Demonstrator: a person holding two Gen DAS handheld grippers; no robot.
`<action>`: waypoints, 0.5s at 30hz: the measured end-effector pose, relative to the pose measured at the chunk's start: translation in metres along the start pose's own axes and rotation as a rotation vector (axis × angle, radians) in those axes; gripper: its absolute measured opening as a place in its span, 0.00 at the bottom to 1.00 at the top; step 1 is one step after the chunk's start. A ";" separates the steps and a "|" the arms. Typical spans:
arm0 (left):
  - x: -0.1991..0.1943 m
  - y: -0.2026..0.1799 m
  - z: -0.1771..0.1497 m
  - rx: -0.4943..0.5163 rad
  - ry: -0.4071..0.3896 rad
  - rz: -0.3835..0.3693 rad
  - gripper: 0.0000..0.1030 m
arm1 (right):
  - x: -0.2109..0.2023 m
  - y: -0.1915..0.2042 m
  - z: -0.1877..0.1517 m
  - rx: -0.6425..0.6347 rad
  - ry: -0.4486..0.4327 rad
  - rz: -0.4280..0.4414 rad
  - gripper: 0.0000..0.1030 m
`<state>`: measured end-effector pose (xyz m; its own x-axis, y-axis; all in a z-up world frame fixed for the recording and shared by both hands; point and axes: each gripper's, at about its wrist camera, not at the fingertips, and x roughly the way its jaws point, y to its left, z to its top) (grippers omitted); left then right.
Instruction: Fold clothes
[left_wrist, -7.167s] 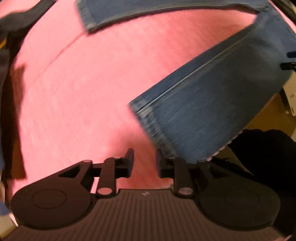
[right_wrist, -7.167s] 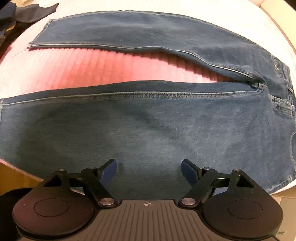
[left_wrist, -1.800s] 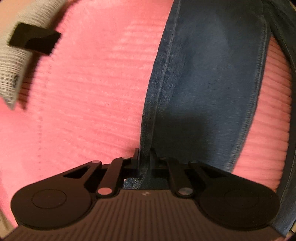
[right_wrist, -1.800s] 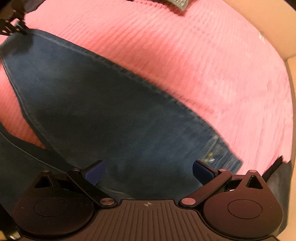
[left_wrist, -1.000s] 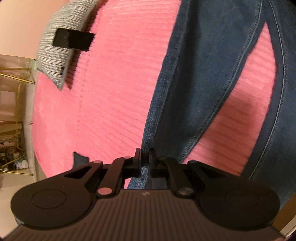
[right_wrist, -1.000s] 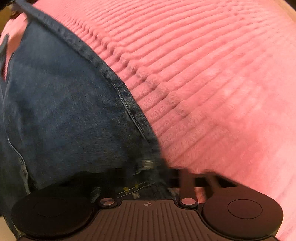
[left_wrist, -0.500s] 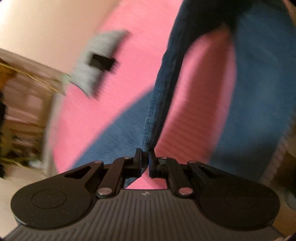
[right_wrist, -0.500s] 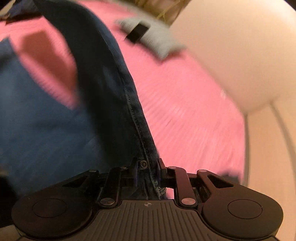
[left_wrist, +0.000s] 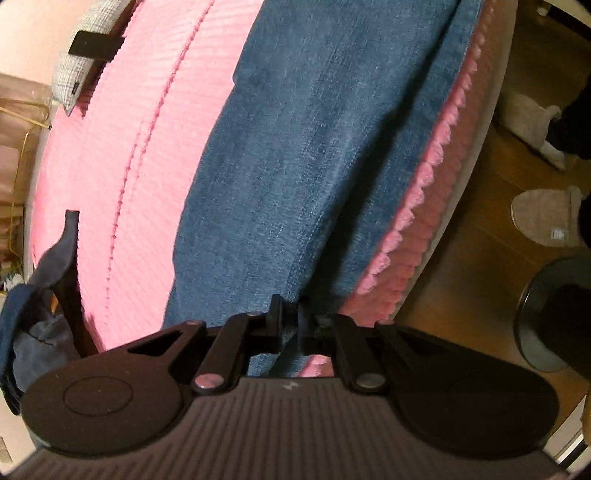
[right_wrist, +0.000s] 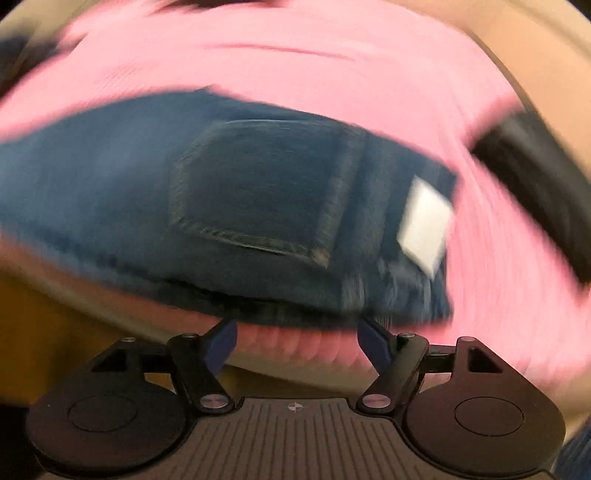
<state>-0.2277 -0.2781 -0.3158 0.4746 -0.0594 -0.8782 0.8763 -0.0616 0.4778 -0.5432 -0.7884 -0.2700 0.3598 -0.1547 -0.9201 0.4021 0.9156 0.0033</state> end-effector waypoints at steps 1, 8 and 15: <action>-0.001 0.002 0.001 0.005 -0.001 -0.003 0.05 | 0.001 -0.010 0.000 0.103 -0.006 0.012 0.73; 0.004 -0.008 0.001 0.065 0.023 -0.025 0.05 | 0.025 -0.076 0.009 0.736 -0.122 0.130 0.72; 0.001 -0.007 0.005 0.044 0.038 -0.019 0.05 | 0.035 -0.103 0.009 0.983 -0.083 0.175 0.34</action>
<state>-0.2340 -0.2822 -0.3199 0.4612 -0.0195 -0.8871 0.8813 -0.1059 0.4606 -0.5641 -0.8913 -0.2986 0.5231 -0.1064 -0.8456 0.8416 0.2206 0.4929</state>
